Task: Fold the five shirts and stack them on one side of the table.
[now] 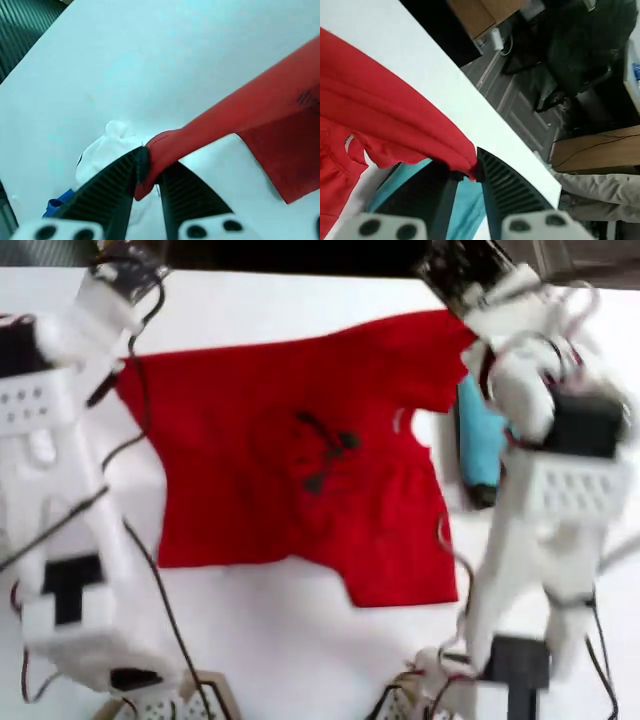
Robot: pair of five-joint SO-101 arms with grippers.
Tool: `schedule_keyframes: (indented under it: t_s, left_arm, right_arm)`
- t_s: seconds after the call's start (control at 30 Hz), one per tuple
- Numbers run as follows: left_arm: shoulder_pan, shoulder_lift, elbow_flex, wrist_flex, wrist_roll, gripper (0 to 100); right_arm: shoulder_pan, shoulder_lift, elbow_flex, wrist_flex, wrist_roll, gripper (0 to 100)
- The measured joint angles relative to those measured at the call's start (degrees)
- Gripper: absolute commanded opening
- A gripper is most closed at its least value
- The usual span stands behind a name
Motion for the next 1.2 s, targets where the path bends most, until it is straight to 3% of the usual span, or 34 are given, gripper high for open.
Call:
schedule_keyframes:
  t_s: [0.23,0.47,1.03,1.2]
  left_arm:
    - [-0.18,-20.48,11.78,0.0,-0.35,2]
    - [-1.76,-35.96,14.95,0.0,-2.02,2]
    - [-7.91,-57.76,14.95,0.0,-2.99,2]
    - [-10.99,-64.35,20.57,0.0,-4.92,2]
  right_arm:
    - [0.09,-14.51,-0.18,4.13,0.97,2.1]
    - [0.0,-28.48,-0.7,4.84,4.04,2.0]
    - [0.18,-51.69,-2.73,4.92,5.63,2.0]
    - [0.18,-56.18,-2.99,4.92,5.63,2.0]
